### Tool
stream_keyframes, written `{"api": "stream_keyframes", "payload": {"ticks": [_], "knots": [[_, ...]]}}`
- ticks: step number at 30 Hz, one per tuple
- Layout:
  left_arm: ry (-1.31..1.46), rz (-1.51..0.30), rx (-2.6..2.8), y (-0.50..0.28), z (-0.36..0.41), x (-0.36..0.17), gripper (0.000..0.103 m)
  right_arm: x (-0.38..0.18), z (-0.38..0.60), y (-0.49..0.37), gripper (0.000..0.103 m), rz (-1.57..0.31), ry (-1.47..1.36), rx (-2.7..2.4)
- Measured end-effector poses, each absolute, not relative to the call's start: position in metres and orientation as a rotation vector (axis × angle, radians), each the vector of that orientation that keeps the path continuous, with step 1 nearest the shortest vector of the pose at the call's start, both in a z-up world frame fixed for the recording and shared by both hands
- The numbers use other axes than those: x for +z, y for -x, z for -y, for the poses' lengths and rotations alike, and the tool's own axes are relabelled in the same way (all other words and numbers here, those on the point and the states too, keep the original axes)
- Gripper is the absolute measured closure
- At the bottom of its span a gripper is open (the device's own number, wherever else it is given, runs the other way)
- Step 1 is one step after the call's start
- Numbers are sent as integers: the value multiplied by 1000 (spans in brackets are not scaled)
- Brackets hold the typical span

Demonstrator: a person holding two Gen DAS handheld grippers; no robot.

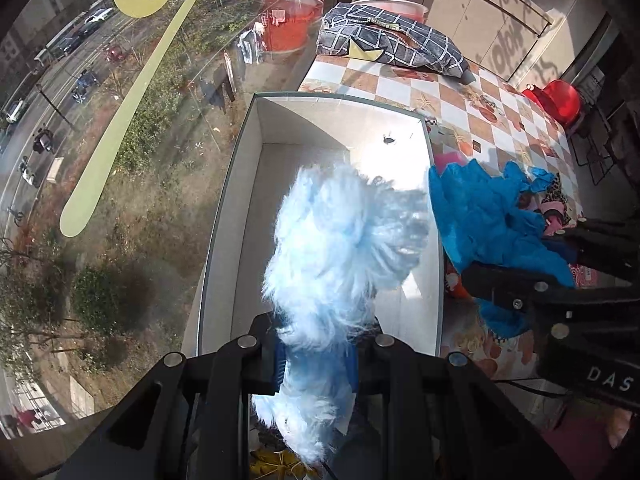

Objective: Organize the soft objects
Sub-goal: 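Open the left tool to drop the duster while the right tool drops the blue cloth into the box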

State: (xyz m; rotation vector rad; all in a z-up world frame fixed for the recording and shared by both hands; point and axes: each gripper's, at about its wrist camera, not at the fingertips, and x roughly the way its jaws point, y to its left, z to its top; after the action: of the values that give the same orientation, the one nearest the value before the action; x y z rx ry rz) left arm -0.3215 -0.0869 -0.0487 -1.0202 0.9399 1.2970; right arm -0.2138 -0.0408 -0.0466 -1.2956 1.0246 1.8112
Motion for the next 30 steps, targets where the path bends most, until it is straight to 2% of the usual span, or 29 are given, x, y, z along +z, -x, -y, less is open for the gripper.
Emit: {"api": "stream_keyframes", "payload": {"ticks": [9, 12, 13, 14, 15, 16, 17, 18, 19, 21, 22, 23, 30], "knots": [[1044, -929, 1327, 327, 84, -52, 76, -45, 34, 227, 67, -1030, 1303, 1827], [1041, -926, 1337, 327, 85, -52, 66, -46, 32, 230, 67, -1037, 1303, 1828], [1042, -927, 1340, 327, 85, -52, 55, -47, 32, 231, 66, -1042, 1305, 1830], [1041, -926, 1343, 327, 86, -52, 42, -47, 32, 232, 61, -1048, 1306, 1834], [1040, -916, 1346, 328, 86, -51, 35, -47, 31, 233, 53, -1052, 1304, 1836], [1040, -898, 1349, 329, 87, -50, 23, -47, 32, 233, 50, -1055, 1301, 1839], [1041, -882, 1347, 330, 87, -48, 18, -47, 32, 233, 49, -1059, 1299, 1838], [1048, -868, 1340, 332, 87, -47, 17, -47, 31, 233, 41, -1063, 1299, 1834], [1056, -862, 1334, 332, 87, -47, 16, -47, 30, 233, 24, -1069, 1298, 1826], [1069, -858, 1332, 333, 86, -48, 11, -46, 27, 229, 10, -1083, 1277, 1806], [1080, -858, 1331, 334, 86, -49, 1, -45, 27, 227, 3, -1096, 1264, 1801], [1096, -852, 1327, 335, 86, -51, 0, -44, 26, 225, 0, -1105, 1254, 1790], [1111, -826, 1298, 332, 83, -50, 0, -44, 30, 210, 1, -1137, 1210, 1725]]}}
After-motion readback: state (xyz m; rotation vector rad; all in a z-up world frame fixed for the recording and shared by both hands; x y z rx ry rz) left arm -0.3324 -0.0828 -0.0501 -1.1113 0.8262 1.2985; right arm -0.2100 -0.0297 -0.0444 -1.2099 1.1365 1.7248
